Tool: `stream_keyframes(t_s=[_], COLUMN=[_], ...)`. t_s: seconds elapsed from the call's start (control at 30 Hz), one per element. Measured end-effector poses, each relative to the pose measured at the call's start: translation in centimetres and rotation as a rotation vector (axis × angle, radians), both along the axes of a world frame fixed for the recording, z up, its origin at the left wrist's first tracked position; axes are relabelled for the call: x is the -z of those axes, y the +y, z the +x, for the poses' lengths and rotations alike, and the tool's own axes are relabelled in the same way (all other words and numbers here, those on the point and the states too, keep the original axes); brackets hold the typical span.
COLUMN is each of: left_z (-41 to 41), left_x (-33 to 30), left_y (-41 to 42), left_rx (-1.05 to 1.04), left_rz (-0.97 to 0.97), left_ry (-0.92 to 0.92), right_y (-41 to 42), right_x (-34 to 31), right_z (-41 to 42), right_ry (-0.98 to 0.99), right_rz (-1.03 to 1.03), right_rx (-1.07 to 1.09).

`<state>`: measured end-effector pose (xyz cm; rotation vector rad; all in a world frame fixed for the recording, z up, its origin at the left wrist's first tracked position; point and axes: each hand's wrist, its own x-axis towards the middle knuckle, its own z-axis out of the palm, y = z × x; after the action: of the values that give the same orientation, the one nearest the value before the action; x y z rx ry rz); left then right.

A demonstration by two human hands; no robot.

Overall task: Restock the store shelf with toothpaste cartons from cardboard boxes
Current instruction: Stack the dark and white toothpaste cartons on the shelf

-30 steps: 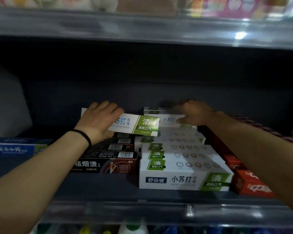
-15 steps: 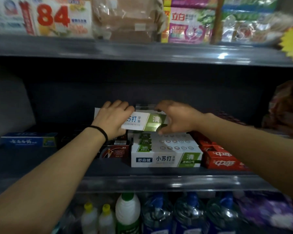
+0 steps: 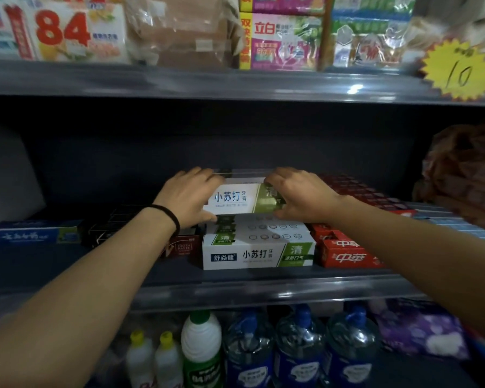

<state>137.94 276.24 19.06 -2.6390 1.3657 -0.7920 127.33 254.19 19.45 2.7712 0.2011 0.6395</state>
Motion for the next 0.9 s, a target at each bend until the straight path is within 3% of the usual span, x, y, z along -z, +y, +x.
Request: stream_keyframes(t_s=[0.33, 0.43, 0.63, 0.77, 0.9], left_z=[3.7, 4.2, 5.0, 5.5, 6.4], left_x=[-2.2, -2.8, -2.8, -3.3, -3.9], left_y=[0.0, -0.8, -1.5, -1.7, -2.4], left_rx=[-0.137, -0.147, -0.101, -0.078, -0.068], left_rz=[0.035, 0.058, 0.007, -0.084, -0.107], left_ry=[0.627, 0.740, 0.729, 0.670, 0.614], right_y=[-4.0, -4.7, -5.8, -5.8, -6.6], right_x=[2.1, 2.4, 1.9, -0.2, -1.9], right_z=[0.2, 0.6, 1.4, 2.3, 3.6], right_ry=[-0.069, -0.094, -0.054, 0.063, 0.164], right_rz=[-0.065, -0.056, 0.029, 0.263, 0.450], right_rx=[-0.036, -0.064, -0.047, 0.111, 0.121])
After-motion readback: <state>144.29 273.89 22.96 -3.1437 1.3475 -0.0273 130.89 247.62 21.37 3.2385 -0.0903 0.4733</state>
